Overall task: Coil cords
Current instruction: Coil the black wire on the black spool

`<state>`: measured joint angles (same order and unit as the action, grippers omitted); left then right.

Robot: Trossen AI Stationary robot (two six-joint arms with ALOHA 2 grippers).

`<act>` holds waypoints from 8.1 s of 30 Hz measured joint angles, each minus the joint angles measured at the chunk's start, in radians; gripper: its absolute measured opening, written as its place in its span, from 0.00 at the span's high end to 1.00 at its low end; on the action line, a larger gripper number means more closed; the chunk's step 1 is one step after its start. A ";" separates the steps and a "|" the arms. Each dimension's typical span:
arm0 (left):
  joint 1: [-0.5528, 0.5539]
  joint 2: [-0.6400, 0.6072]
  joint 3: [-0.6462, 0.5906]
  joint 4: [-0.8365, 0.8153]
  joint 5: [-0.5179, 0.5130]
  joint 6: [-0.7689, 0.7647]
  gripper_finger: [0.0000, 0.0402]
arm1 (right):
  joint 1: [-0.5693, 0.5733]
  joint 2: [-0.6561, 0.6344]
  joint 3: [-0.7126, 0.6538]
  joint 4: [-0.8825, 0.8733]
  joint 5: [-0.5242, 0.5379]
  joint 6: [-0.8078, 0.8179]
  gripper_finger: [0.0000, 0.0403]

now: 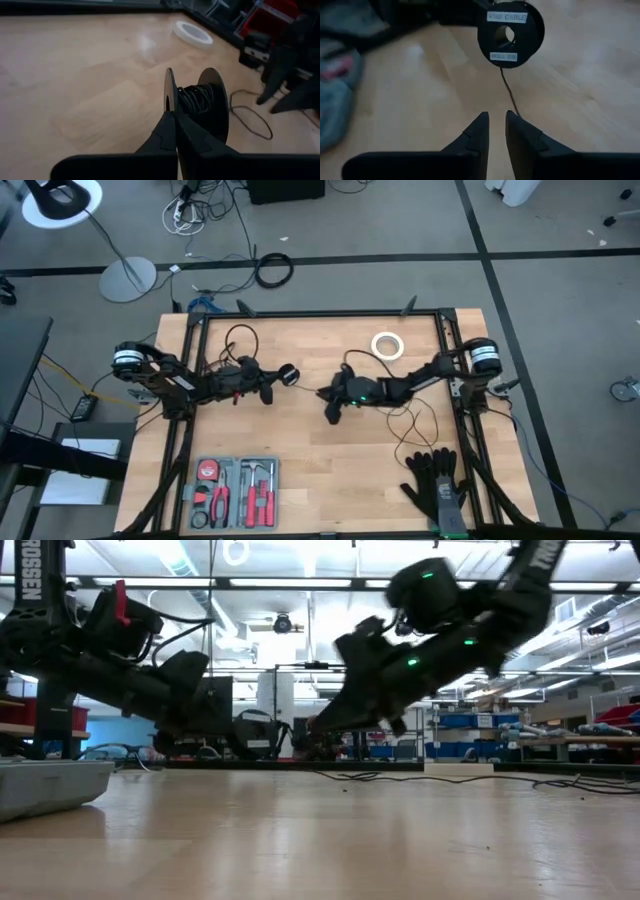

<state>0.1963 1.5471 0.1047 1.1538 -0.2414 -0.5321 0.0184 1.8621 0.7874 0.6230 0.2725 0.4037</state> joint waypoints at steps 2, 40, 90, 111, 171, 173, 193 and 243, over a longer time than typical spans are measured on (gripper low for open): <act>0.000 0.000 0.000 -0.017 0.000 0.000 1.00 | -0.025 0.022 0.063 -0.111 -0.015 -0.047 0.84; 0.000 0.000 0.004 -0.027 0.090 0.028 1.00 | -0.062 -0.105 0.193 -0.824 0.126 -0.060 1.00; -0.047 0.000 0.407 -0.629 0.000 0.082 1.00 | -0.023 -0.079 0.194 -0.553 -0.063 -0.160 0.93; -0.045 0.000 0.315 -0.629 -0.178 0.026 1.00 | -0.032 -0.080 0.121 -0.426 -0.085 0.179 0.91; -0.033 0.000 0.239 -0.433 0.064 0.131 1.00 | -0.019 -0.200 0.148 -0.371 0.000 -0.070 1.00; -0.032 0.000 0.239 -0.424 0.052 0.126 1.00 | -0.009 -0.173 0.173 -0.358 -0.001 -0.097 1.00; -0.033 0.000 0.261 -0.348 0.120 0.098 1.00 | -0.029 0.193 0.419 -0.618 -0.154 -0.016 1.00; -0.024 0.000 0.091 -0.203 0.123 0.020 1.00 | 0.230 -0.261 -0.091 -0.596 0.275 0.242 0.82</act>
<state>0.1719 1.5471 0.1955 0.9508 -0.1181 -0.5125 0.2480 1.6011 0.6969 0.0273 0.5471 0.6456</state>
